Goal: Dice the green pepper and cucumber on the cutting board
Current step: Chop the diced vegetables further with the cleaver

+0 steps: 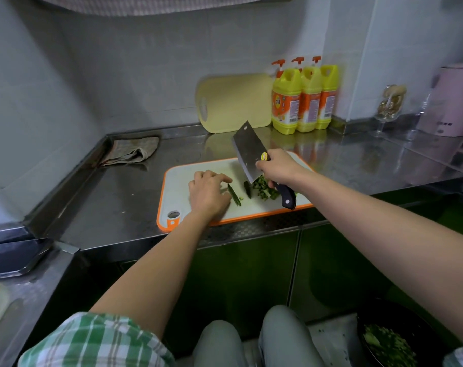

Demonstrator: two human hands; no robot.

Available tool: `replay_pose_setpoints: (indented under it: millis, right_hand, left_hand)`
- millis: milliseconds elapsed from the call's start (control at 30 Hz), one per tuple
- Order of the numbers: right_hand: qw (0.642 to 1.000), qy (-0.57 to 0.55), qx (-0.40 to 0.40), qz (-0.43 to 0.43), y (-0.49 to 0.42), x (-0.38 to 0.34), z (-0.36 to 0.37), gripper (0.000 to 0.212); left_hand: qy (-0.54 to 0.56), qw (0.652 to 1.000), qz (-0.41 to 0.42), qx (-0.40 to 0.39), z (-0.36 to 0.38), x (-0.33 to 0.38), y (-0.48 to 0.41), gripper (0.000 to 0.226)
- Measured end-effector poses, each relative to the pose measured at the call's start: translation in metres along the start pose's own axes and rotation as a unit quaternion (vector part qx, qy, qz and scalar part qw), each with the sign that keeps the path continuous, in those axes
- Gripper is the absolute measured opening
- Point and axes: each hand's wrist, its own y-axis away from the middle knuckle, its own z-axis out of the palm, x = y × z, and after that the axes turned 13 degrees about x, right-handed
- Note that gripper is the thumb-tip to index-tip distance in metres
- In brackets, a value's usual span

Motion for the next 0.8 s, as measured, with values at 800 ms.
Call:
replay_pose_setpoints:
  millis: [800]
  right_hand:
    - [0.998, -0.053, 0.001, 0.039, -0.007, 0.020, -0.001, 0.020]
  left_hand:
    - [0.025, 0.958, 0.263, -0.114, -0.002, -0.017, -0.026, 0.026]
